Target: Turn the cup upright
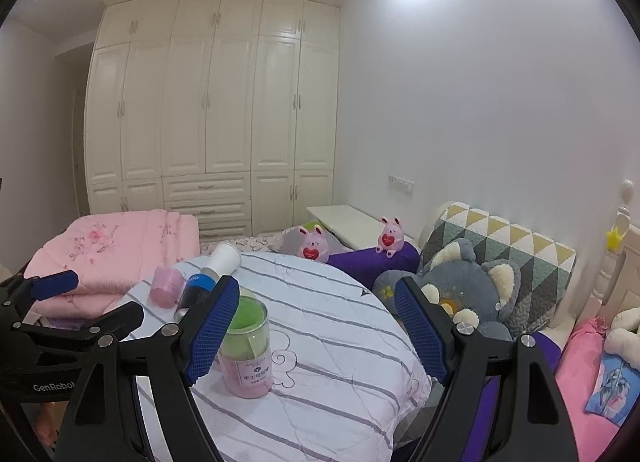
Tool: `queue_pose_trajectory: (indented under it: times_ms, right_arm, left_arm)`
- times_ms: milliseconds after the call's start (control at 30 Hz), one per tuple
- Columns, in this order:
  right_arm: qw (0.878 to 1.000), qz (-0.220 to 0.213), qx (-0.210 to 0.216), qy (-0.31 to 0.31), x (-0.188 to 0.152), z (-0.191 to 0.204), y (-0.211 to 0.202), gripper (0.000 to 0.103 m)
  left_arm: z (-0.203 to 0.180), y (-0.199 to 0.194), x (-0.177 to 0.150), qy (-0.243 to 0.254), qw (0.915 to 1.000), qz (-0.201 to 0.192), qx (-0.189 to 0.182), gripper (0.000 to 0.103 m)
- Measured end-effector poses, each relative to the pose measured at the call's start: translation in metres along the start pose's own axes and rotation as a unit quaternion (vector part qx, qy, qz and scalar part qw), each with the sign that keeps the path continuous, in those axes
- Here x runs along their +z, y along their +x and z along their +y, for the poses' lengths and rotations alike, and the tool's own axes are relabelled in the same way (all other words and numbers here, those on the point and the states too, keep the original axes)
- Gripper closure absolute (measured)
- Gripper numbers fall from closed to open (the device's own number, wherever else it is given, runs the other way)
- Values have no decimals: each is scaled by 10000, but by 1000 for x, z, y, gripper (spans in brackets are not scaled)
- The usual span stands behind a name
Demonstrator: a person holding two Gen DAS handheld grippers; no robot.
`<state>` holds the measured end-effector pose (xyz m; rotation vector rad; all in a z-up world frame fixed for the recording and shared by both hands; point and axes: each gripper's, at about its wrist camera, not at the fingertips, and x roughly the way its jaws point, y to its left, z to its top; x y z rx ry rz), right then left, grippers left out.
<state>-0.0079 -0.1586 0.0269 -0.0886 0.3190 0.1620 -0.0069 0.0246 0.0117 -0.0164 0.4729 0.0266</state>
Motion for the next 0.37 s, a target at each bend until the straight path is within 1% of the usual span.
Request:
queue_pose_trajectory:
  times_ms: [67,200,367]
  right_arm:
    - [10000,60,-18,5,-2,-2,3,22]
    - [9996,282,-14,63,-7,-6,13,22]
    - [9989,454,20,105,-12,-8,20,22]
  left_arm:
    - [-2,1,0,52,10000,-22,66,0]
    - [-4,6,0,84,10000,53,0,0]
    - [-6,10,0,146,9997,137,-136,0]
